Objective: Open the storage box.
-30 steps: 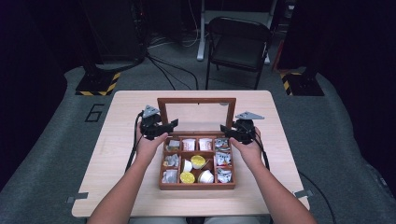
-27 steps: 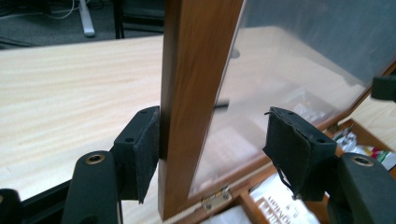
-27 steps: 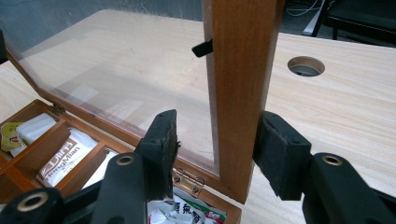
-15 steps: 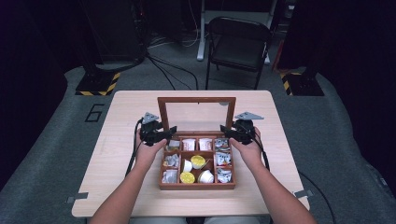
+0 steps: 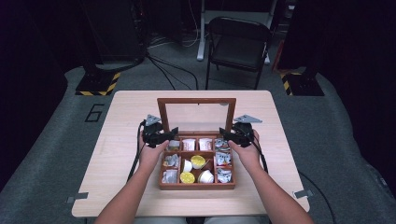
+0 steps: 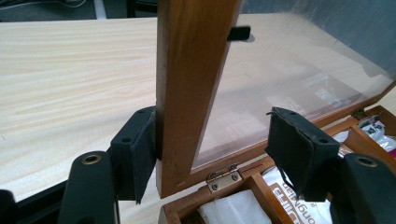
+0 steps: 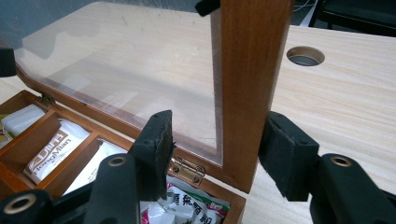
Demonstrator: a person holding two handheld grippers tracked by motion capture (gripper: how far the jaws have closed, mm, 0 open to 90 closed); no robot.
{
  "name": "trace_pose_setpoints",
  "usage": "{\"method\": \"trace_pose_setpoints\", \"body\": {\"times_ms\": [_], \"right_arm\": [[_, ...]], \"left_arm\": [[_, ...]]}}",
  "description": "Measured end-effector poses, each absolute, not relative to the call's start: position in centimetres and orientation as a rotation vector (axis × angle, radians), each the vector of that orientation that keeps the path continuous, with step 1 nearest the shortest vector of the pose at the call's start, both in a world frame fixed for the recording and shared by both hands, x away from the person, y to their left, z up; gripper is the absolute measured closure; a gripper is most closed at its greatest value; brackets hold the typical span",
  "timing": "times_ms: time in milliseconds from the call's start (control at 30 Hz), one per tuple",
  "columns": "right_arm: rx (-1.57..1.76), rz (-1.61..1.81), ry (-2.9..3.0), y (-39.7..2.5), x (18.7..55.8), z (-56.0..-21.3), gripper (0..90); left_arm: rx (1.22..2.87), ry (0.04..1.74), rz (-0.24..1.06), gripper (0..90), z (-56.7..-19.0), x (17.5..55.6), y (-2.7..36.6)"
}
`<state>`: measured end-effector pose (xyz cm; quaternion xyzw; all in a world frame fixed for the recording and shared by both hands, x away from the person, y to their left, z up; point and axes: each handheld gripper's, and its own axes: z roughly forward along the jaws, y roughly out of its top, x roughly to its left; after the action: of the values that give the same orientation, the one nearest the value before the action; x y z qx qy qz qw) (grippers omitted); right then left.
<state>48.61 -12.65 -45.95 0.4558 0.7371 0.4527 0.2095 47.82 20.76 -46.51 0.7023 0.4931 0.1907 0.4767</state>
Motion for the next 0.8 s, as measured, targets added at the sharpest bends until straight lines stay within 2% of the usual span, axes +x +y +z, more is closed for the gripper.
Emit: {"method": "trace_pose_setpoints", "body": {"times_ms": [800], "right_arm": [[1.357,1.205,2.015,-11.7,49.7,-46.1,46.5]], "left_arm": [[1.691,1.290,0.491,37.0,-47.1,48.8,20.1]]}}
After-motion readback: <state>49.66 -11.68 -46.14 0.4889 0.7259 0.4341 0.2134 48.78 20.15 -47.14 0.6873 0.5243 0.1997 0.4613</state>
